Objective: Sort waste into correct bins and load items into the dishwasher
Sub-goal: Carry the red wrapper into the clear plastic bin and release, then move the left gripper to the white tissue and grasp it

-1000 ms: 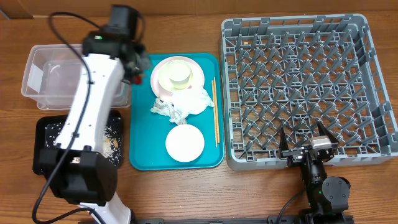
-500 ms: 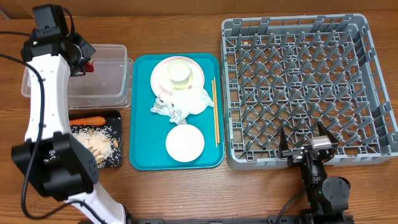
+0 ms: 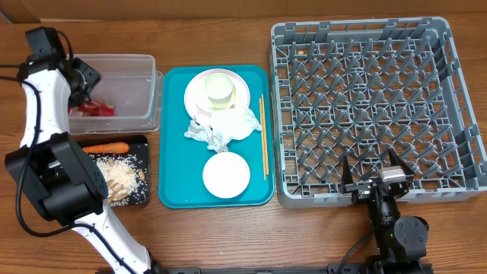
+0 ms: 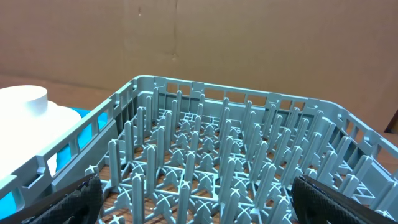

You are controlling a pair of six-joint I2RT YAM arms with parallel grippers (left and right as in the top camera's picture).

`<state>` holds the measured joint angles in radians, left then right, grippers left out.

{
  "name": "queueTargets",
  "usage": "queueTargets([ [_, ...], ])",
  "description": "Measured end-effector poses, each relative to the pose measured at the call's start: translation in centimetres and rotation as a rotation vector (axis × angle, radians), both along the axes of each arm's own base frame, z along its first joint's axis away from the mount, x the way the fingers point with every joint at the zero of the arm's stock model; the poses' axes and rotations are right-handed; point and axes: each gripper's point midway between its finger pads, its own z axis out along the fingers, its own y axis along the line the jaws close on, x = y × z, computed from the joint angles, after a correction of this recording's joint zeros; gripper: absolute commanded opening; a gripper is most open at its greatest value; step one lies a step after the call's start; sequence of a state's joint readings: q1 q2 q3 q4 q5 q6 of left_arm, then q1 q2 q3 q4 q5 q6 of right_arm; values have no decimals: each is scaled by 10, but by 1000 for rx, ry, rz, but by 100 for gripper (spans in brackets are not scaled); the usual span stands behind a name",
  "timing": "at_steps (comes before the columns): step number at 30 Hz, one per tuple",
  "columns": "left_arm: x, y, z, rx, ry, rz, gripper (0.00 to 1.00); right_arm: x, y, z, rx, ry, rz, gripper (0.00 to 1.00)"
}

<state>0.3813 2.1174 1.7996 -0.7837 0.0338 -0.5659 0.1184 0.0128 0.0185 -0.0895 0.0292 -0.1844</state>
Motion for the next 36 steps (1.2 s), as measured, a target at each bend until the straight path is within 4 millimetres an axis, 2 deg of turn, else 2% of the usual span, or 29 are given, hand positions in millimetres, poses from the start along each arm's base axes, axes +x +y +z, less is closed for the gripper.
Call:
queueTargets([
  [3, 2, -5, 5, -14, -5, -34, 72, 0, 0, 0, 0, 0, 0, 100],
  [5, 2, -8, 13, -21, -10, -48, 79, 0, 0, 0, 0, 0, 0, 100],
  [8, -6, -20, 37, -41, -6, -88, 86, 0, 0, 0, 0, 0, 0, 100],
  [11, -32, -56, 73, -119, 8, -194, 100, 0, 0, 0, 0, -1, 0, 100],
  [15, -66, -110, 123, -187, -5, -332, 100, 0, 0, 0, 0, 0, 0, 100],
  [18, -82, -143, 139, -222, 11, -418, 100, 0, 0, 0, 0, 0, 0, 100],
  [20, -91, -161, 135, -248, 52, -464, 87, 0, 0, 0, 0, 0, 0, 100],
  [21, -93, -167, 133, -257, 69, -482, 84, 0, 0, 0, 0, 0, -1, 100],
  [25, -100, -196, 122, -257, 137, -566, 64, 0, 0, 0, 0, 0, 0, 100],
  [31, -109, -232, 111, -147, 224, -650, 64, 0, 0, 0, 0, 0, 0, 100],
  [36, -110, -258, 95, -85, 253, -679, 31, 0, 0, 0, 0, 0, 0, 100],
])
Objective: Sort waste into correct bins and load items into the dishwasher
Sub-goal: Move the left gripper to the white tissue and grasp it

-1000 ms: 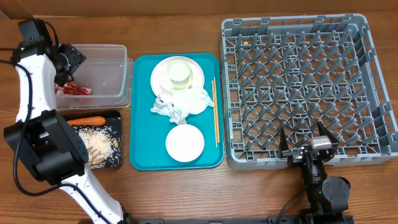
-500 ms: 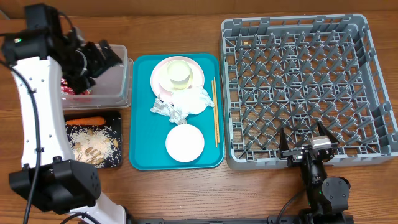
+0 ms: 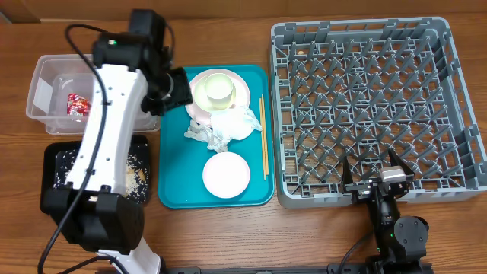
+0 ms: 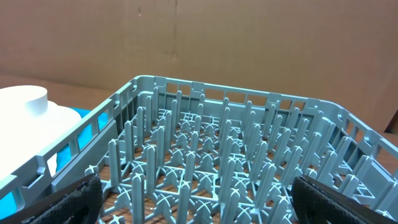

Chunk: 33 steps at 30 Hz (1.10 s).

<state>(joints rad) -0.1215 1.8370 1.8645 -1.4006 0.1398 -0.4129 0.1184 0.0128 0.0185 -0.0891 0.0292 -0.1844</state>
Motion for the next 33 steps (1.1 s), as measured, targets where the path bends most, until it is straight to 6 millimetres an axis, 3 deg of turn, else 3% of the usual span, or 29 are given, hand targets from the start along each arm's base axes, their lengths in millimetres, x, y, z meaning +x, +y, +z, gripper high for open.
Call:
queueTargets([
  [3, -3, -8, -14, 10, 23, 10, 21, 0, 0, 0, 0, 0, 0, 100],
  [9, -7, -17, -50, -1, 60, 40, 38, 0, 0, 0, 0, 0, 0, 100],
  [16, -8, -20, -81, -16, 69, 61, 39, 0, 0, 0, 0, 0, 0, 100],
  [33, -7, -16, -141, -26, 50, 242, 56, 0, 0, 0, 0, 0, 0, 100],
])
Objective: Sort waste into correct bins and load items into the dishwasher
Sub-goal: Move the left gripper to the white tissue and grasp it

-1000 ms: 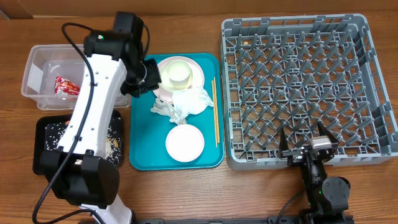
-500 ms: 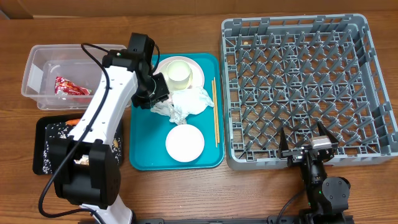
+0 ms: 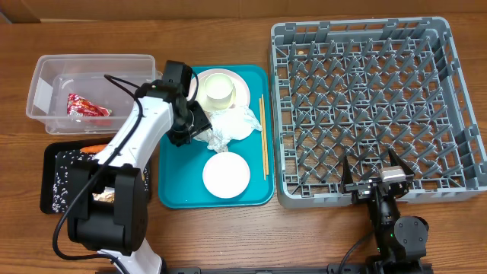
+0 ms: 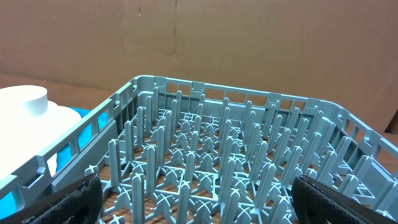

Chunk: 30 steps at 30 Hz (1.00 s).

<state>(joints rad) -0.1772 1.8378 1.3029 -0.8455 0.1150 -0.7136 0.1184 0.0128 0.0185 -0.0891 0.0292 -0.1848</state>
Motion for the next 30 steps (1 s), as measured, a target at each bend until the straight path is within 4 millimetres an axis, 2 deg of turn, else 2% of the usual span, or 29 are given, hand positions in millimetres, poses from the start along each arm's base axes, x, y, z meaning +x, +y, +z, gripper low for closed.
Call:
queueTargets([
  [11, 11, 6, -6, 31, -54, 30, 59, 0, 0, 0, 0, 0, 0, 100],
  [20, 11, 2, -6, 45, -62, 45, 66, 0, 0, 0, 0, 0, 0, 100],
  [30, 11, 1, -6, 68, -65, 81, 67, 0, 0, 0, 0, 0, 0, 100],
])
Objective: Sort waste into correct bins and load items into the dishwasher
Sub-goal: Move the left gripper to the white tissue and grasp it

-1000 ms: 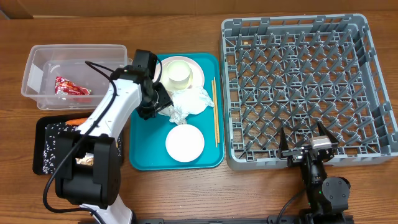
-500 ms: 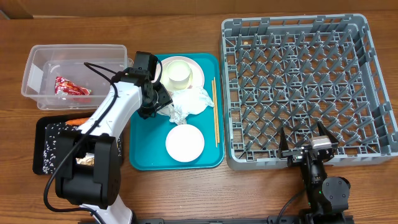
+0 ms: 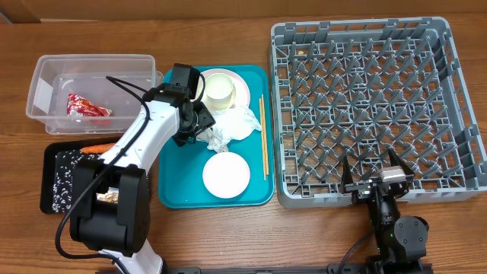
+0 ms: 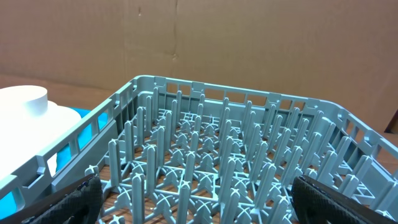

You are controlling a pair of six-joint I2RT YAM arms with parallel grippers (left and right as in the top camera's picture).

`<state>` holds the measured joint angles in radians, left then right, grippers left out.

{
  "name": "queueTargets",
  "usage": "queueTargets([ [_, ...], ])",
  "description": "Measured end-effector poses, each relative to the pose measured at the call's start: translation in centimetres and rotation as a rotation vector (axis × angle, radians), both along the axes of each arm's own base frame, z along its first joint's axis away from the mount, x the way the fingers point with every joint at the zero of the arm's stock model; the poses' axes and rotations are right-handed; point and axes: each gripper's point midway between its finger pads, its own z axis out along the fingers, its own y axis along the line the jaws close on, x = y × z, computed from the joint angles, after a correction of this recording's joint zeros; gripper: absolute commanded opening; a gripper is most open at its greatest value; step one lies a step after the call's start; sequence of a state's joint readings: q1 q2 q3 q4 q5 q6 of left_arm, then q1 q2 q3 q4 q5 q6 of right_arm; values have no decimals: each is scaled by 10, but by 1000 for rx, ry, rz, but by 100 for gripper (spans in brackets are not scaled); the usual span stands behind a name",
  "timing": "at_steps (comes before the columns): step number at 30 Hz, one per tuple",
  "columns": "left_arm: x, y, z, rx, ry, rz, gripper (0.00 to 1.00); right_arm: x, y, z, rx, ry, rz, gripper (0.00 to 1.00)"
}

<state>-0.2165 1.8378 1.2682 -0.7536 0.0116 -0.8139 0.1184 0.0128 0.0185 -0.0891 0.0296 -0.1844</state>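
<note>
On the teal tray point(image 3: 173, 179) lie a crumpled white napkin point(image 3: 232, 125), a plate with a pale cup point(image 3: 218, 90), a small white dish point(image 3: 226, 174) and chopsticks point(image 3: 262, 137). My left gripper point(image 3: 198, 124) sits low at the napkin's left edge, its dark fingers spread, touching or nearly touching the paper. My right gripper point(image 3: 377, 166) rests open at the front edge of the grey dish rack point(image 3: 456, 99). In the right wrist view that gripper point(image 4: 205, 205) holds nothing, with rack pegs point(image 4: 205, 143) between its fingers point(image 4: 78, 199).
A clear bin point(image 3: 46, 72) at the far left holds a red wrapper point(image 3: 84, 106). In front of it a black tray point(image 3: 57, 179) carries a carrot and food scraps. In the right wrist view the white dish point(image 4: 25, 109) shows beyond the rack's left wall.
My left gripper has shifted slightly right and up on the tray, from just left of the napkin to its edge. The right arm has not moved.
My left gripper was inside the clear bin at the red wrapper. Then the wrapper lay loose in the bin and the gripper was by the plate at the tray's top left. Later it was low beside the napkin, and now it is at the napkin's edge.
</note>
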Motion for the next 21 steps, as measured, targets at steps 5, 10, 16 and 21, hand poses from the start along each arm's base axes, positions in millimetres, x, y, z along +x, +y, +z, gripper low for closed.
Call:
queueTargets([
  [5, -1, 1, -6, 0, -2, 25, 67, 0, 0, 0, 0, 0, 0, 100],
  [10, -7, 3, -18, 1, 2, 35, 67, 0, 0, 0, 0, 0, 0, 100],
  [16, -7, 3, -21, -2, -2, 46, 68, 0, 0, 0, 0, 0, 0, 100],
  [21, -6, 6, -21, 10, -7, 53, 69, 0, 0, 0, 0, 0, 0, 100],
])
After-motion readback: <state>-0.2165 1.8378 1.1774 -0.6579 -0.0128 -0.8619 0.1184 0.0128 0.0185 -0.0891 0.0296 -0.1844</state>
